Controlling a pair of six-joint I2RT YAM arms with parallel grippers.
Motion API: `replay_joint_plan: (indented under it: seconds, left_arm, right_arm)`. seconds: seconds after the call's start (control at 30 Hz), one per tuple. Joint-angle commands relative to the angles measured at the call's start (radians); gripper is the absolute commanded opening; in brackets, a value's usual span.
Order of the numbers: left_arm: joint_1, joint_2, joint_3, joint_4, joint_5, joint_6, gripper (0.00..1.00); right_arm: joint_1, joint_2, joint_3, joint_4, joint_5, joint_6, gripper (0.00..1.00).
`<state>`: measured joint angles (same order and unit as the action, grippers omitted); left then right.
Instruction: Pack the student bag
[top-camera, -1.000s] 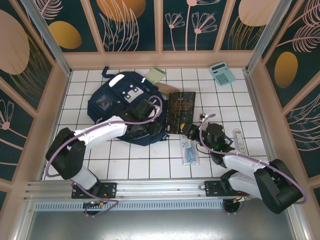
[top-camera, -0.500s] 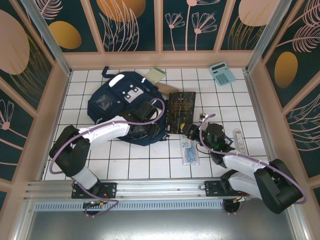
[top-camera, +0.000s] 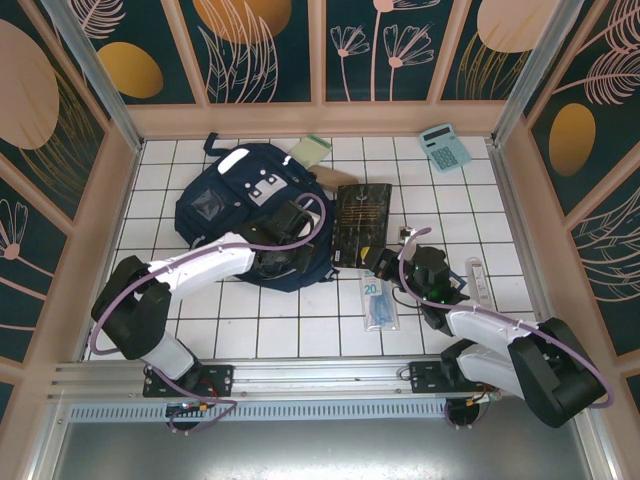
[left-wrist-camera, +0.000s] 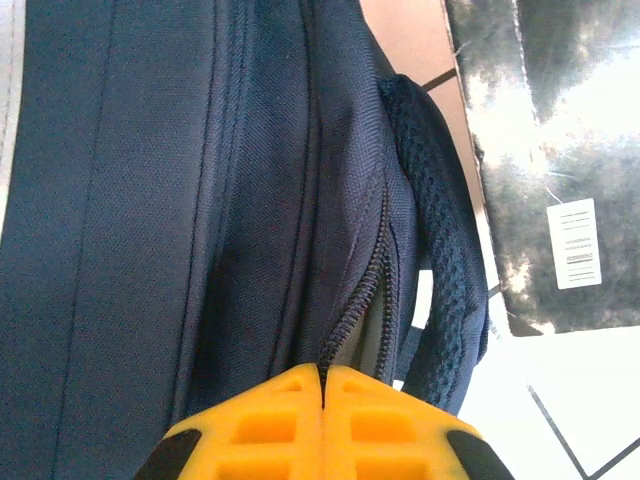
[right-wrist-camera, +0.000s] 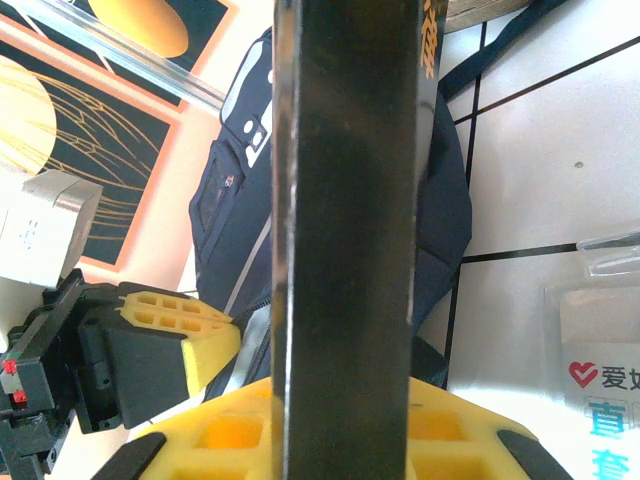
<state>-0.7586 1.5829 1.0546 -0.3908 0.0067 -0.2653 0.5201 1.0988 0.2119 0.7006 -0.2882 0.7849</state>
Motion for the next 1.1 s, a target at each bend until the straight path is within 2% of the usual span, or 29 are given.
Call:
replay_joint_plan:
  seconds: [0.0, 0.23, 0.4, 0.7, 0.87, 1.07]
  left_arm:
    - [-0.002, -0.022, 0.008, -0.015, -0.011, 0.002, 0.0]
    - [-0.001, -0.006, 0.004, 0.004, -0.004, -0.008, 0.0]
    - [-0.002, -0.099, 0.031, 0.023, -0.157, -0.059, 0.0]
    - [-0.001, -0.226, 0.155, 0.022, -0.337, -0.142, 0.0]
    - [0.002, -0.257, 0.239, 0.054, -0.374, -0.144, 0.0]
    - [0.004, -0.232, 0.318, 0.07, -0.377, -0.128, 0.0]
  right_arm:
    - [0.011, -0.011, 0.011, 0.127, 0.002, -0.006, 0.0]
    - [0.012, -0.023, 0.01, 0.122, 0.004, -0.007, 0.0]
    - [0.012, -0.072, 0.006, 0.097, 0.013, 0.001, 0.0]
    - [0.021, -0.148, 0.011, 0.131, 0.014, 0.096, 0.0]
    - [0.096, -0.117, 0.027, 0.223, 0.046, 0.177, 0.0]
    - [0.226, 0.044, 0.114, 0.285, 0.166, 0.249, 0.0]
